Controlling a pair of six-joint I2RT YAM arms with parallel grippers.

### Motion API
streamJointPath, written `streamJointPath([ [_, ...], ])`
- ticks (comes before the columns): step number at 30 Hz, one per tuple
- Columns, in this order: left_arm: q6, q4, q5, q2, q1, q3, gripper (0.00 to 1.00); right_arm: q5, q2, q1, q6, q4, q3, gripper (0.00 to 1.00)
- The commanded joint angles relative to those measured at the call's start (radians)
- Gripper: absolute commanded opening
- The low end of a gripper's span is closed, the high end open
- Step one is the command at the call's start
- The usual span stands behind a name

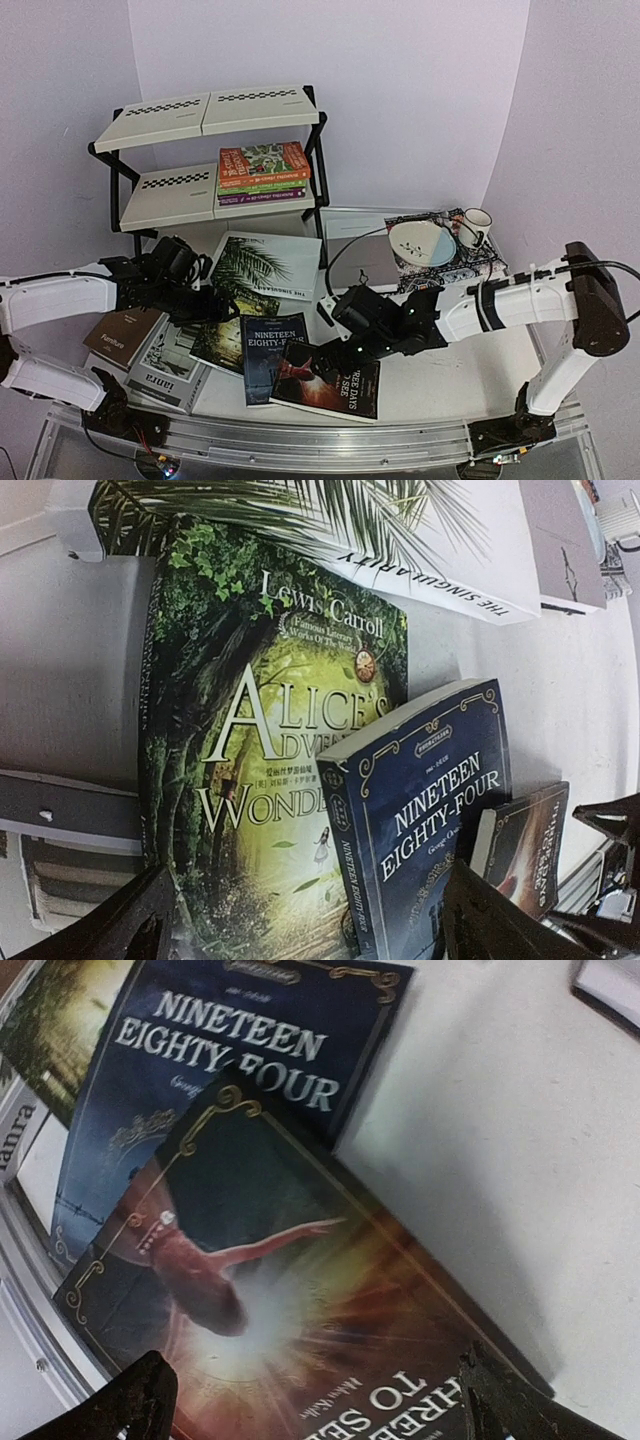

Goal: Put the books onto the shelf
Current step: Pick up the book from the book pile.

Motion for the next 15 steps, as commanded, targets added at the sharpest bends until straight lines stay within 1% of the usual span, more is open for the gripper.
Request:
streamJointPath([
  [1, 0.044, 0.010, -0.005, 0.043, 0.005, 0.046, 0.94, 0.032, 0.057, 0.087, -0.071, 0.073, 0.059, 0.98],
  [3, 0.054, 0.008, -0.044, 0.043, 0.004, 0.045, 0.94, 0.033, 0.092, 0.105, -0.097, 0.050, 0.098, 0.98],
  [6, 0.049, 0.004, -0.064, 0.065, 0.006, 0.044, 0.94, 0.029, 0.120, 0.112, -0.122, 0.010, 0.152, 0.98],
  [10, 0.027, -0.014, -0.156, 0.092, 0.009, 0.046, 0.90, 0.060, 0.112, 0.113, -0.160, 0.012, 0.160, 0.98],
  [15, 0.030, -0.029, -0.187, 0.066, 0.034, 0.059, 0.91, 0.101, 0.121, 0.112, -0.187, 0.006, 0.180, 0.98],
])
